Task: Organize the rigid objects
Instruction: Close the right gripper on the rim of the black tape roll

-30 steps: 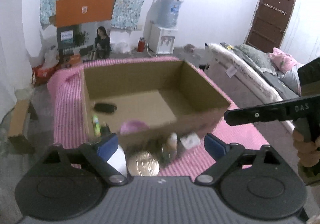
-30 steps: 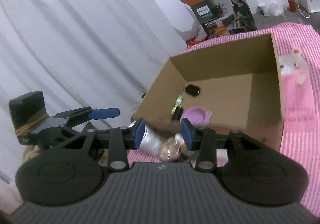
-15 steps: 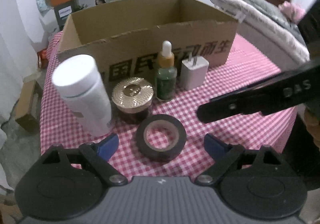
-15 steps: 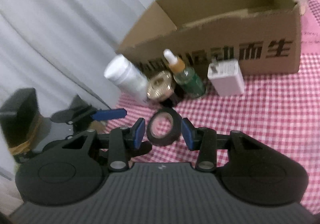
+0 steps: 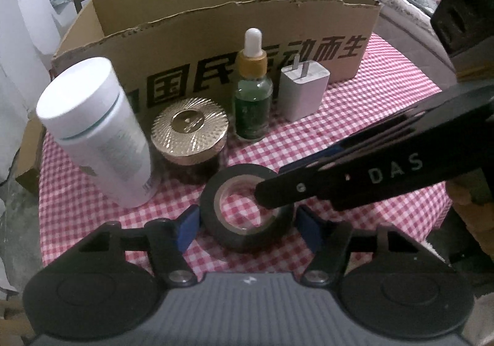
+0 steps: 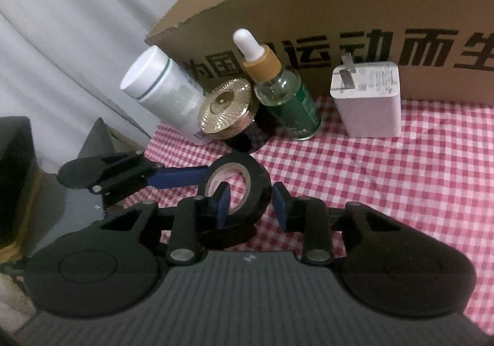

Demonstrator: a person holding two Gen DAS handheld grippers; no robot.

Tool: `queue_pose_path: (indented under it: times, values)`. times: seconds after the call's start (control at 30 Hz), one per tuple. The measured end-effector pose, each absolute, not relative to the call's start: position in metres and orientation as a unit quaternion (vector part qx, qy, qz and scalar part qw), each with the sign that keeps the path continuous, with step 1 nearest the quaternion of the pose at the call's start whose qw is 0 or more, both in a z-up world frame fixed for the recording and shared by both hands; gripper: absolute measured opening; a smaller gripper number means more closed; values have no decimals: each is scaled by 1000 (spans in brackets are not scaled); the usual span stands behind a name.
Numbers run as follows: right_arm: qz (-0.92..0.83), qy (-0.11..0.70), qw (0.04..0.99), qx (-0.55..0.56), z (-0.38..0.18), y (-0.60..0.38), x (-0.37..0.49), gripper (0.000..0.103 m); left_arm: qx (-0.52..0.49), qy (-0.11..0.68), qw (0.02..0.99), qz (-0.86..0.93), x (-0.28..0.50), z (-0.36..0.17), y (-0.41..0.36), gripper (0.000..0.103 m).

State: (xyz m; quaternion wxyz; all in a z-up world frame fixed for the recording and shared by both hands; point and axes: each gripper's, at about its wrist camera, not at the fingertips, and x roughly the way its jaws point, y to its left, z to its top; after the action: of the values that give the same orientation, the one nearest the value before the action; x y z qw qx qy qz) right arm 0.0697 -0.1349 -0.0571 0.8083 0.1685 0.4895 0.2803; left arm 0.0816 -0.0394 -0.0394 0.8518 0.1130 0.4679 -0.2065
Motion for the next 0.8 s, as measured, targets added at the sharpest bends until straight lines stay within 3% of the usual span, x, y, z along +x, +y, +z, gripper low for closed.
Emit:
queue_pose_path:
  times: [0.8]
  values:
    - [231,460,847,131,-45,-181,38,27,145,460,840,-250,74,-40,-91,69]
